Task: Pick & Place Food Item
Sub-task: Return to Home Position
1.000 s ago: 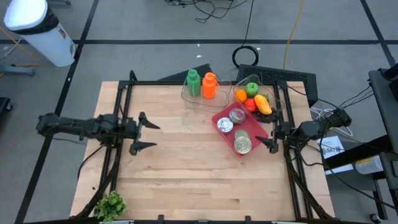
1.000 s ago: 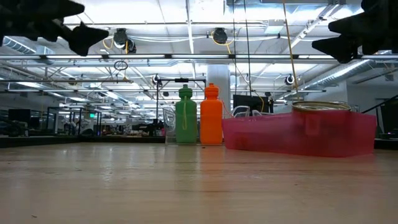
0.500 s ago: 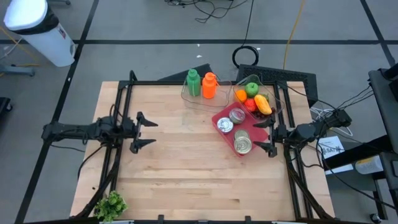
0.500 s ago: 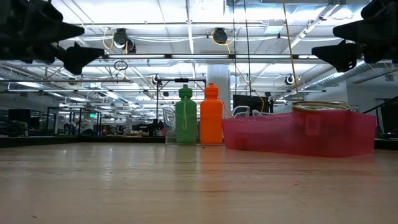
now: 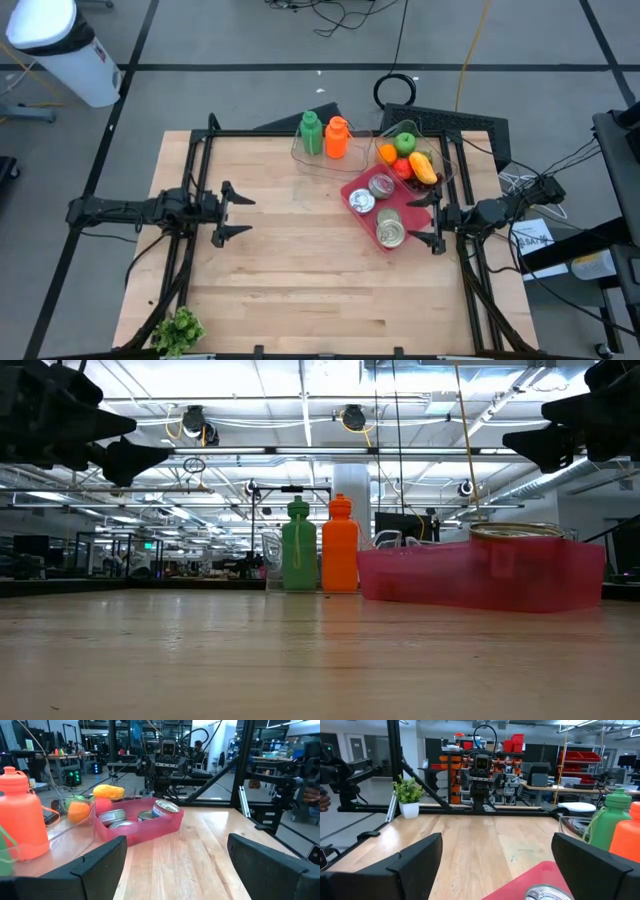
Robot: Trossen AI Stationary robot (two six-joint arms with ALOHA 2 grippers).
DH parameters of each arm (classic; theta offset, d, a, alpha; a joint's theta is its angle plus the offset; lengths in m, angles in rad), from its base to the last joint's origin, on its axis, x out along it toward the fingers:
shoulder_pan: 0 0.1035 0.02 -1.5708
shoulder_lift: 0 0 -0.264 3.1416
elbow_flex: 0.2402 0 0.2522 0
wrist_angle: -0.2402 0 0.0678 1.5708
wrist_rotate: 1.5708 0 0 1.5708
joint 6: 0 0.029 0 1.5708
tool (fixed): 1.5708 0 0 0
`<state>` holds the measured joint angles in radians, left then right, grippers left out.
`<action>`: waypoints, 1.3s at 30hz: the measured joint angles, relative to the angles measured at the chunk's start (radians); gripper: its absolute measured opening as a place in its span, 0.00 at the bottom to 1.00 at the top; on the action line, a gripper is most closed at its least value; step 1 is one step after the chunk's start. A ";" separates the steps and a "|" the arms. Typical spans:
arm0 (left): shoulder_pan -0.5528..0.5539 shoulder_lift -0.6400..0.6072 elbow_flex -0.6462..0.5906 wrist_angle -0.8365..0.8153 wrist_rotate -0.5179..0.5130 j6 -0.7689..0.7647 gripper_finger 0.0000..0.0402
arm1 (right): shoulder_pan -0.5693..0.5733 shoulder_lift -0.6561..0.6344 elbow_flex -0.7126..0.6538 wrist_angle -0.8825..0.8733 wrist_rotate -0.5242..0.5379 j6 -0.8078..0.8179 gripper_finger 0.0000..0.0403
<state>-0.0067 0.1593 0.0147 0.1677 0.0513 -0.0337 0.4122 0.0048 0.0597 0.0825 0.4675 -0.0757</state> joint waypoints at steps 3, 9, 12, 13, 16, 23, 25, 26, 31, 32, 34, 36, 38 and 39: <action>0.000 0.000 0.000 -0.009 0.000 0.002 0.89 | 0.000 0.000 0.000 0.005 0.000 0.006 0.89; 0.000 0.000 0.000 -0.008 0.000 0.003 0.89 | 0.000 0.000 -0.001 0.021 0.002 0.008 0.89; 0.000 0.000 0.000 -0.008 0.000 0.003 0.89 | 0.000 0.000 -0.001 0.023 0.002 0.008 0.89; 0.000 0.000 0.000 -0.008 0.000 0.003 0.89 | 0.000 0.000 -0.001 0.023 0.002 0.008 0.89; 0.000 0.000 0.000 -0.007 0.000 0.003 0.89 | 0.000 0.000 -0.001 0.023 0.002 0.008 0.89; 0.000 0.000 0.000 -0.007 0.000 0.003 0.89 | 0.000 0.000 -0.001 0.024 0.002 0.008 0.89; 0.000 0.000 0.000 -0.007 0.000 0.003 0.89 | 0.000 0.000 -0.001 0.024 0.002 0.008 0.89; 0.000 0.000 0.000 -0.007 0.000 0.003 0.89 | 0.000 0.000 -0.001 0.024 0.002 0.008 0.89; 0.000 0.000 0.002 -0.007 0.000 0.003 0.89 | 0.000 0.000 -0.001 0.024 0.002 0.008 0.89; 0.000 0.000 0.002 -0.007 0.000 0.003 0.89 | 0.000 0.000 -0.002 0.024 0.002 0.008 0.89; 0.000 0.000 0.002 -0.007 0.000 0.003 0.89 | 0.000 0.000 -0.002 0.025 0.002 0.008 0.89; 0.000 0.000 0.002 -0.007 0.000 0.003 0.89 | 0.000 0.000 -0.002 0.025 0.002 0.008 0.89; 0.000 0.000 0.002 -0.007 0.000 0.003 0.89 | 0.000 0.000 -0.002 0.025 0.002 0.008 0.89; 0.000 0.000 0.002 -0.007 0.000 0.003 0.89 | 0.000 0.000 -0.002 0.025 0.002 0.008 0.89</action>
<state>-0.0067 0.1596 0.0162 0.1608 0.0509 -0.0307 0.4122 0.0048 0.0578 0.1074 0.4694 -0.0677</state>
